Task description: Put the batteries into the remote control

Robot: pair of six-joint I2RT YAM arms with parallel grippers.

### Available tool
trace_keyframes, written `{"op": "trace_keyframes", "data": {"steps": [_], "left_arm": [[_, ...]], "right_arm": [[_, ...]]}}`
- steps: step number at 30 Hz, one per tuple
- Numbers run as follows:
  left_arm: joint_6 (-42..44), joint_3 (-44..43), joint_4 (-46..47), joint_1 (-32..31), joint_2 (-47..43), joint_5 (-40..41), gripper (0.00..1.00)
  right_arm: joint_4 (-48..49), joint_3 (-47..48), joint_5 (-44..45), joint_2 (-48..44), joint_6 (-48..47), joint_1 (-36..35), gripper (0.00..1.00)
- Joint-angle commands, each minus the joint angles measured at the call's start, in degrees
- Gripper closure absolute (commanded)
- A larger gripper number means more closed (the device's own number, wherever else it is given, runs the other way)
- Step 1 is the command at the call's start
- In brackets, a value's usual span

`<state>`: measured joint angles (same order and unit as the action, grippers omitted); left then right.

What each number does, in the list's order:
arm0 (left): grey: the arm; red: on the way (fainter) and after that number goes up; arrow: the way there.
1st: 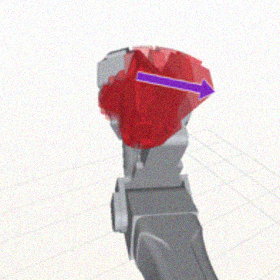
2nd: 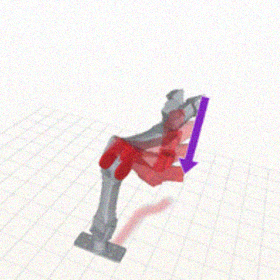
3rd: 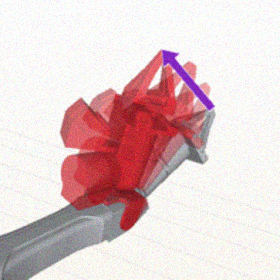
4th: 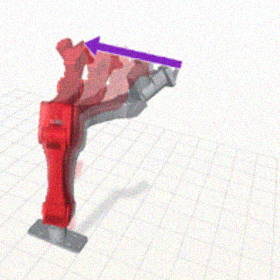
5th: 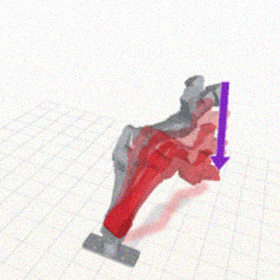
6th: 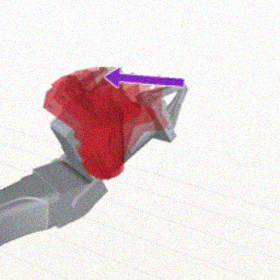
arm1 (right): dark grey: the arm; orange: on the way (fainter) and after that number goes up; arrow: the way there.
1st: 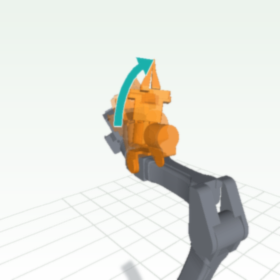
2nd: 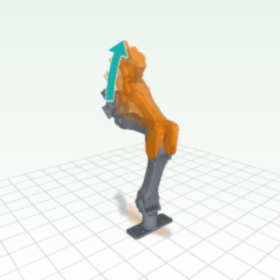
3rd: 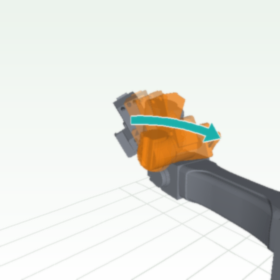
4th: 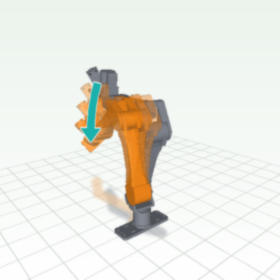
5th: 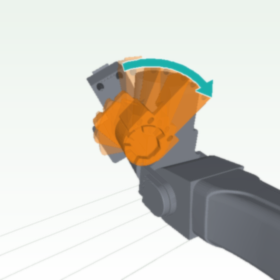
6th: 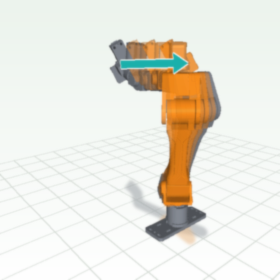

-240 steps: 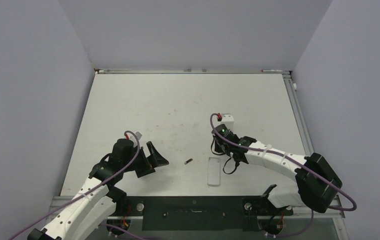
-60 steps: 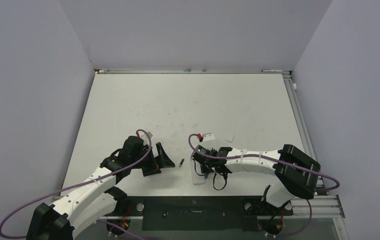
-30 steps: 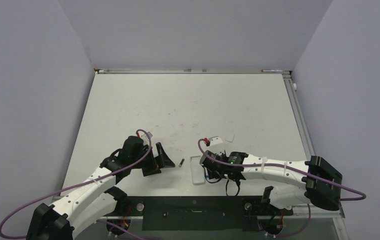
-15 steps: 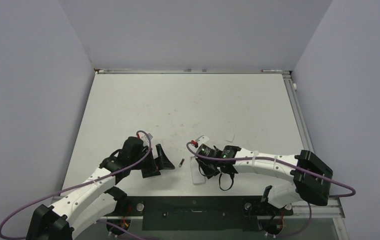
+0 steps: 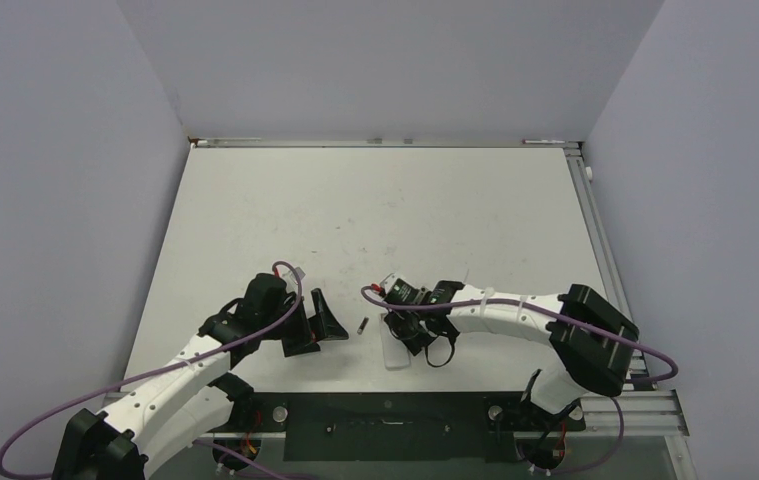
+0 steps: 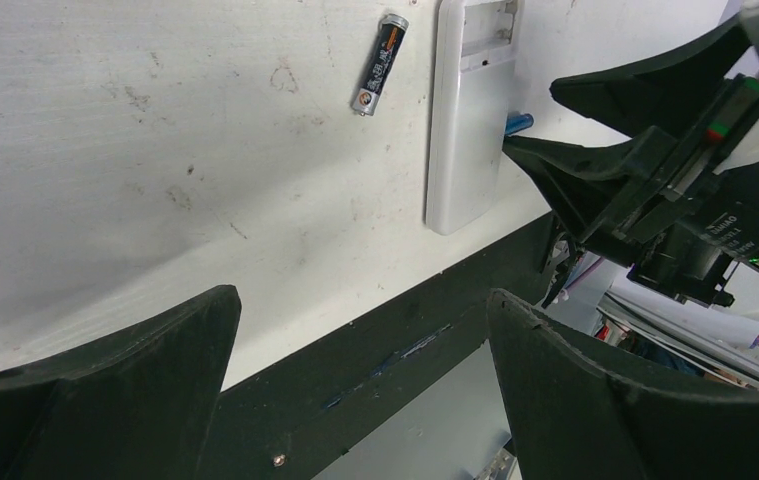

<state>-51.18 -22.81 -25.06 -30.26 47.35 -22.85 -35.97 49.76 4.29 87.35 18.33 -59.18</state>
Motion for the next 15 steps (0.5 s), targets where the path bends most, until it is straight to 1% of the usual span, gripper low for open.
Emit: {"op": "trace_keyframes", "data": {"steps": [1, 8, 12, 15], "left_arm": [[1.07, -2.45, 0.67, 0.2, 0.06, -0.88, 0.09], [1.03, -2.33, 1.34, 0.2, 0.82, -0.89, 0.09], [0.84, -2.26, 2.16, 0.2, 2.03, -1.17, 0.09], [0.73, -2.4, 2.86, 0.2, 3.15, -1.34, 0.09]], "right_arm": [[1.19, 2.09, -2.36, 1.89, -2.66, 0.71, 0.52], [1.56, 1.85, -5.09, 3.51, -2.73, 2.51, 0.54], [1.85, 1.16, -6.85, 3.37, -2.09, 2.58, 0.61], [2.33, 0.13, -7.82, 2.99, -1.19, 2.41, 0.63]]}}
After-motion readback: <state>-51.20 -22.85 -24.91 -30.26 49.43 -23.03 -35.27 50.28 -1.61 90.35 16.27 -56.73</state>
